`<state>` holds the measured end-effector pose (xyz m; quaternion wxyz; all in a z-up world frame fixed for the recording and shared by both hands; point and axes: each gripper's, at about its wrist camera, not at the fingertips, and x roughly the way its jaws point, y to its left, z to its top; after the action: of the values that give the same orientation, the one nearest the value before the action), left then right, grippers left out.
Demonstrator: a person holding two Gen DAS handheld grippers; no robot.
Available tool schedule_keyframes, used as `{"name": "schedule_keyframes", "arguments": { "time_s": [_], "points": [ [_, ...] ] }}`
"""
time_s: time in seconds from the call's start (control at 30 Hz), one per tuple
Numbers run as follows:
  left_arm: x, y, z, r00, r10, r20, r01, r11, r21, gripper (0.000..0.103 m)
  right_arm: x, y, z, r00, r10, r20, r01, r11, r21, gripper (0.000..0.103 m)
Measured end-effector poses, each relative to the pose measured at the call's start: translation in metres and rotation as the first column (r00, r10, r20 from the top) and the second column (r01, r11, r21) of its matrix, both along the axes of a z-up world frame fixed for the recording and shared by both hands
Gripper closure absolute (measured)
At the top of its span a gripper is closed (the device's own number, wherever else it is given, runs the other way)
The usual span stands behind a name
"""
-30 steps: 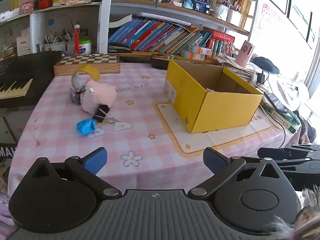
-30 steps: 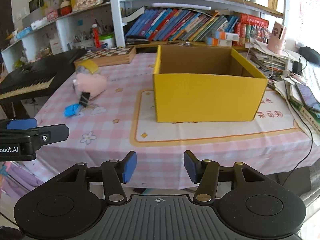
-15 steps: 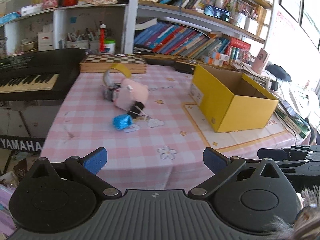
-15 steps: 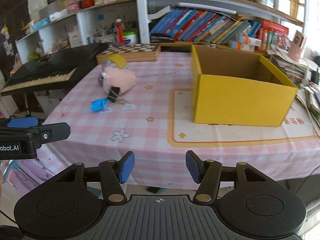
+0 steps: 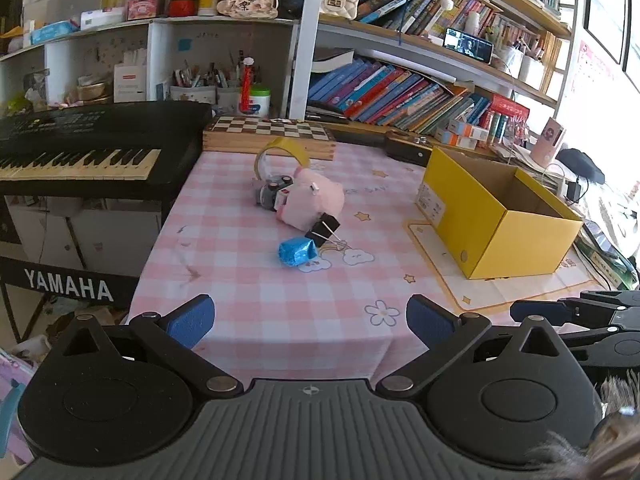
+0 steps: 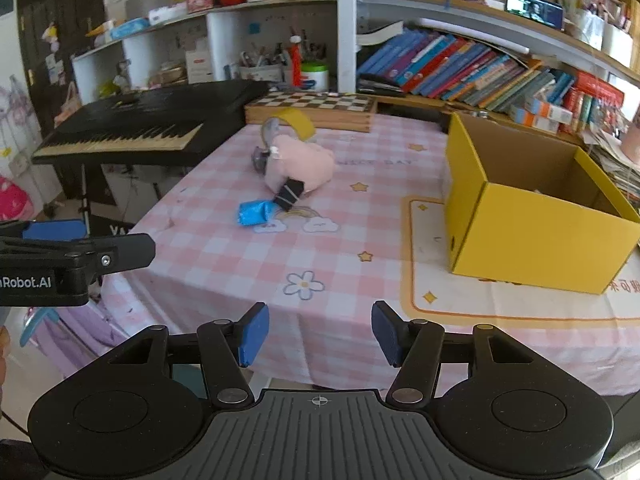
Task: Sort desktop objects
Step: 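Reach the left tool to the blue object and close on it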
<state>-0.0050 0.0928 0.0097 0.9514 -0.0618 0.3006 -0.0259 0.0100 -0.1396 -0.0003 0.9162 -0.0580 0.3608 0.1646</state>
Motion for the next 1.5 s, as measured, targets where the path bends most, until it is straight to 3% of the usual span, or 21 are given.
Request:
{"name": "schedule_keyframes", "arguments": {
  "time_s": [0.7,1.23,1.5],
  "points": [
    [0.043,0.0,-0.011,0.999,0.032,-0.041,-0.033,0.999,-0.018,0.0,0.05,0.014,-0.004,0.996,0.091,-0.022,-0.092,0.995,-0.041,0.045],
    [0.11,0.009,-0.028,0.985,0.127,-0.118,-0.133,0.99,-0.039,0.0,0.128,0.023,-0.019,0.98,0.183,-0.077,-0.185,0.983,-0.017,0.045],
    [0.149,0.002,-0.043,0.981,0.117,-0.152,-0.121,0.992,-0.017,0.001,0.16,0.023,-0.034,0.977,0.184,-0.107,-0.188,0.982,-0.029,0.045]
  ]
}}
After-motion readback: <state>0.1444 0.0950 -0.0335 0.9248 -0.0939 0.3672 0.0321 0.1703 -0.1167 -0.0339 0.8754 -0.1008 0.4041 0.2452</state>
